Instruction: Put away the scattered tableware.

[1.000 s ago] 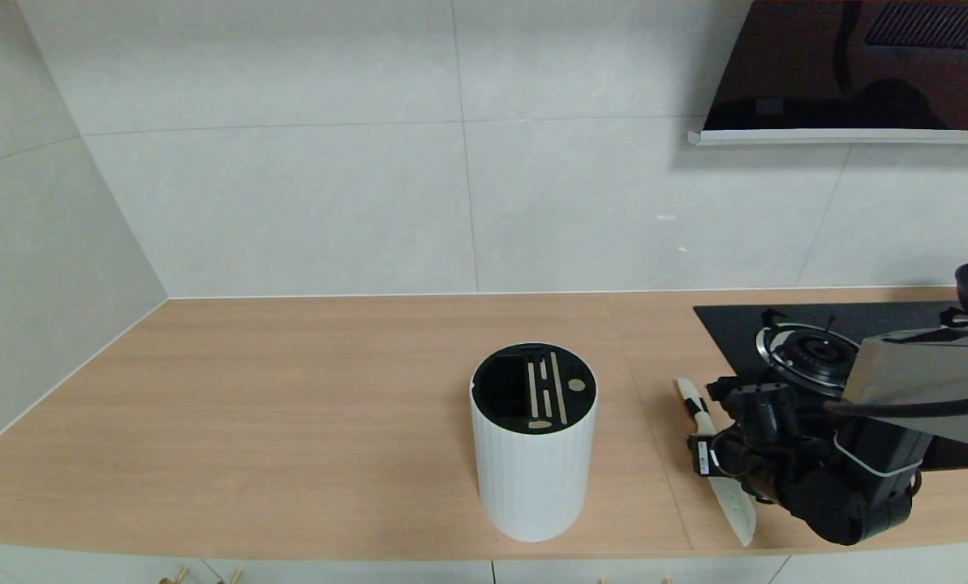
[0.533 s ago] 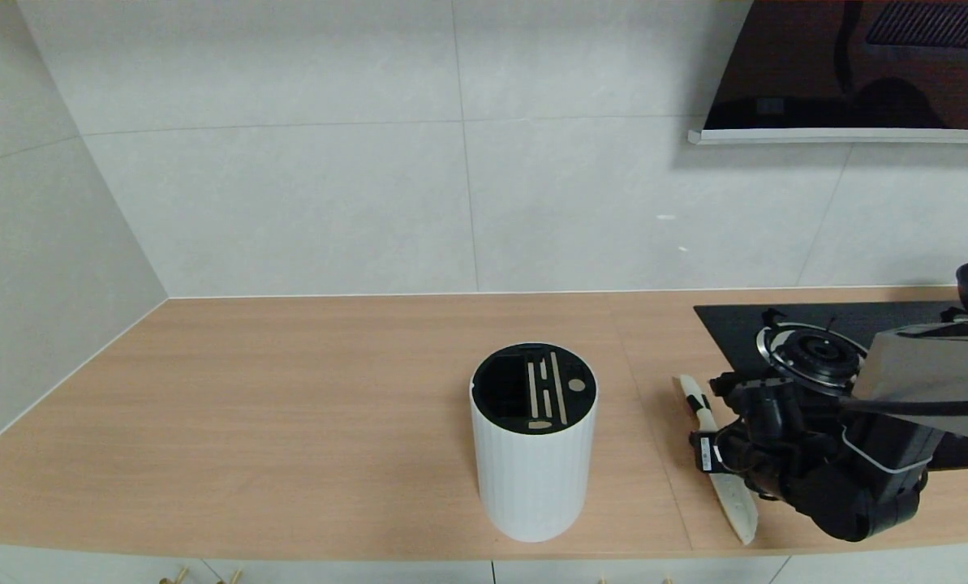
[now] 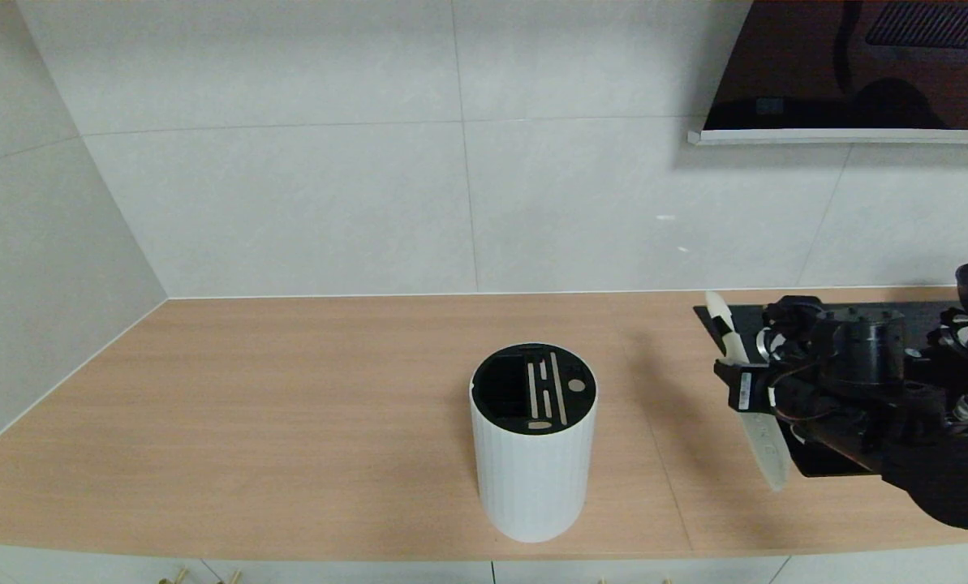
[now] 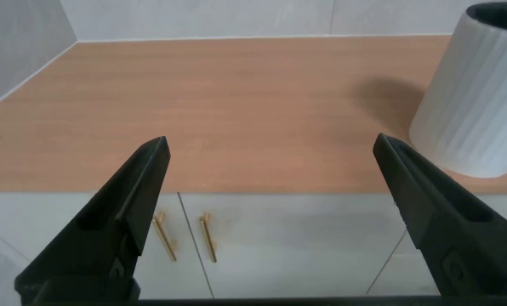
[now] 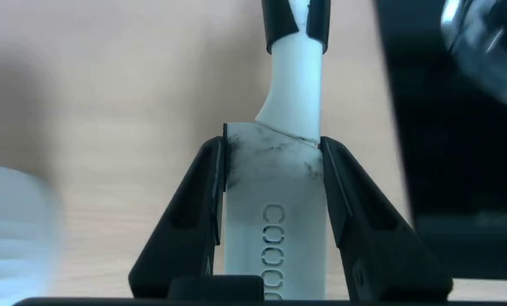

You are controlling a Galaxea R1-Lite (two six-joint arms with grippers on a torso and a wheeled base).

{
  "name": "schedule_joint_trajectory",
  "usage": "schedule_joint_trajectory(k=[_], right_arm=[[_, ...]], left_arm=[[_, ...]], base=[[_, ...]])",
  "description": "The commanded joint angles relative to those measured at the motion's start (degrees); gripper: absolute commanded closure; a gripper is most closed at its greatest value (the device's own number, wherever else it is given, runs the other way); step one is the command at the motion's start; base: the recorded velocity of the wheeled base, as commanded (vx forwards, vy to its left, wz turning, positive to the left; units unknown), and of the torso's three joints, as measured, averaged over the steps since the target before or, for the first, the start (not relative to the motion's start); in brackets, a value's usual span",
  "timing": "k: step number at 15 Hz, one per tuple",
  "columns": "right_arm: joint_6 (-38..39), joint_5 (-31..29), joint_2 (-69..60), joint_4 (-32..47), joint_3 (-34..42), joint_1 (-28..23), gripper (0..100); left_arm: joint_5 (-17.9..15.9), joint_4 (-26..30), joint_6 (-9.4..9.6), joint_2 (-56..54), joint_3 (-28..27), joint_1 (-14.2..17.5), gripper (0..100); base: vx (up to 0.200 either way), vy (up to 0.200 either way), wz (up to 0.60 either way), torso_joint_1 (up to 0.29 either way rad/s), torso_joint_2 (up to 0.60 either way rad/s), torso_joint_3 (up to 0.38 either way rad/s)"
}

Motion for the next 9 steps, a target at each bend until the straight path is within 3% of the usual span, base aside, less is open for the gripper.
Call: schedule_joint_trajectory(k=[1, 3, 4, 5, 7, 9], right_arm=[[-0.3, 0.1, -10.7, 1.1, 0.2, 4.2, 100], [-3.6, 0.1, -11.7, 3.2, -5.9, 6.5, 100], [-3.7, 0.1, -12.3, 4.7, -8.0, 7.4, 100], [-3.8, 0.2, -13.2, 7.6, -10.6, 9.5, 100], [-3.9, 0.3, -13.0, 10.8, -15.9, 12.3, 100], [-4.2, 0.3, -12.9, 12.3, -17.9, 15.3, 100]], left_arm=[[-6.1, 2.6, 0.00, 4.8, -6.0, -1.2, 0], [-21.0, 4.6, -0.09, 19.6, -13.4, -3.7, 0], [-25.5, 4.4, -0.27, 25.3, -16.6, -4.3, 0], [-28.9, 4.2, -1.32, 34.3, -23.7, -4.5, 0], [-31.4, 3.5, -2.02, 48.5, -35.7, -7.2, 0], [-31.4, -6.2, -6.86, 61.0, -42.4, -11.8, 0]], base=[[0.000, 0.000, 0.00, 0.000, 0.00, 0.000], [0.000, 0.000, 0.00, 0.000, 0.00, 0.000], [0.000, 0.000, 0.00, 0.000, 0.00, 0.000], [0.000, 0.000, 0.00, 0.000, 0.00, 0.000], [0.000, 0.000, 0.00, 0.000, 0.00, 0.000], [0.000, 0.000, 0.00, 0.000, 0.00, 0.000]])
